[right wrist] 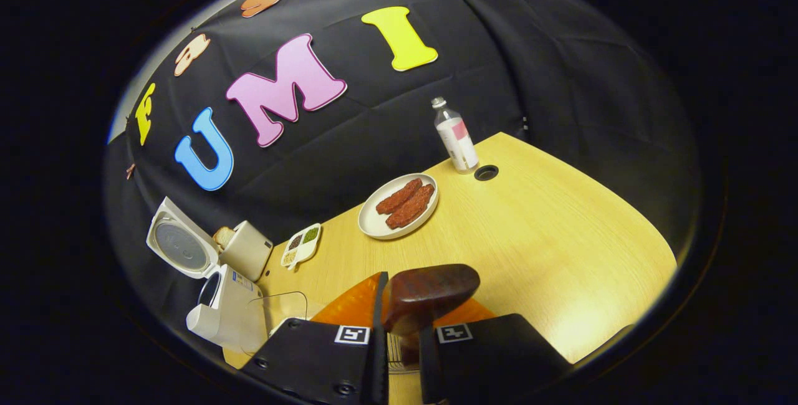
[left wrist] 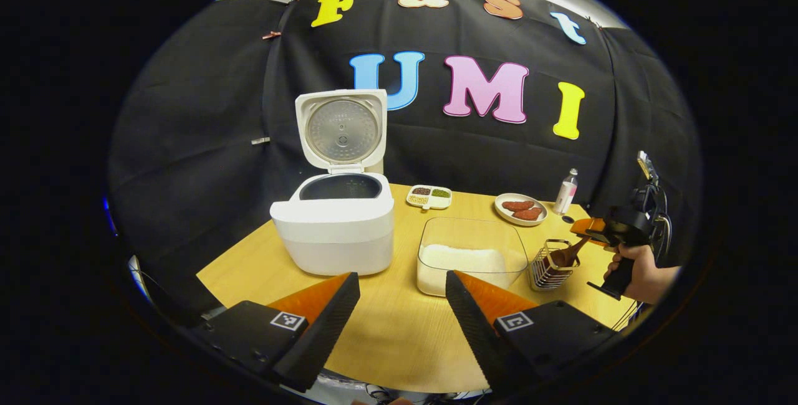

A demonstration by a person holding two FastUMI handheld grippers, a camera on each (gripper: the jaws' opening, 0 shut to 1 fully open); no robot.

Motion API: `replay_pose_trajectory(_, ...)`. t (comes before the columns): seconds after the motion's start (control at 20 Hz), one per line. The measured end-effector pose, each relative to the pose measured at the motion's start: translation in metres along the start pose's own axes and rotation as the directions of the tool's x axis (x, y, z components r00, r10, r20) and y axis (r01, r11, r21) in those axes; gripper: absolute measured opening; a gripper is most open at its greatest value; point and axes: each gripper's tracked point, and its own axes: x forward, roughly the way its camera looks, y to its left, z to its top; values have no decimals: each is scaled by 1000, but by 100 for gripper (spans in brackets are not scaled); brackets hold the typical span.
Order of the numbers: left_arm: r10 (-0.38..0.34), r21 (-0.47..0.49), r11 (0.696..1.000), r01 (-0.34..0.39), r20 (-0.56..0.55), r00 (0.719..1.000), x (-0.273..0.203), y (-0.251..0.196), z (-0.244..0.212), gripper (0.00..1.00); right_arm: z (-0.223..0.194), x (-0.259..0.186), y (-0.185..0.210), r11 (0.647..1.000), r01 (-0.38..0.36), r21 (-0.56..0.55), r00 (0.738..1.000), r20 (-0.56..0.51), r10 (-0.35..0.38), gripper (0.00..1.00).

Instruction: Close the left gripper, press the button to open the rice cooker; take a wooden spoon from the chopstick holder with the right hand, scoop a spoonful of rice and pour it into the rice cooker, then put the wooden spoon back into the chopstick holder.

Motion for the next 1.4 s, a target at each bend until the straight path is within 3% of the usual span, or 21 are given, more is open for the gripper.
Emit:
replay_pose_trajectory(0.1,-21,-3,1000,21,1,1000,2,3,-2,96,15,-6,9,1000,4,-23,1000,29,-3,24)
replay_pose_trajectory(0.15,-31,-6,1000,31,2,1000,2,5,-2,96,23,-10,13,999,13,-38,999,48,-11,17)
replay_pose_trajectory(0.25,-46,-17,999,46,0,999,4,15,-6,96,45,-25,27,997,21,-74,996,93,-14,22)
replay_pose_trajectory(0.55,-81,-36,996,81,13,997,11,57,-10,96,87,-58,103,985,-9,-172,981,187,41,22)
replay_pose_trajectory(0.6,-96,-39,995,97,13,995,14,64,-9,96,88,-60,118,985,-16,-174,980,193,50,17)
replay_pose_trajectory(0.65,-109,-41,993,109,19,994,16,71,-6,96,85,-61,132,984,-26,-175,978,198,61,22)
replay_pose_trajectory(0.9,-152,-55,987,153,24,988,32,106,-1,96,51,-54,191,977,-54,-206,977,190,94,22)
replay_pose_trajectory(1.0,-156,-5,988,156,19,988,36,121,-2,96,32,-44,206,976,-57,-211,979,178,96,22)
replay_pose_trajectory(1.15,-176,46,984,174,25,984,42,136,4,96,1,-23,208,968,-29,-249,986,153,69,22)
replay_pose_trajectory(1.4,-240,-29,970,240,7,971,58,134,-5,96,-50,11,211,971,-25,-238,994,101,50,22)
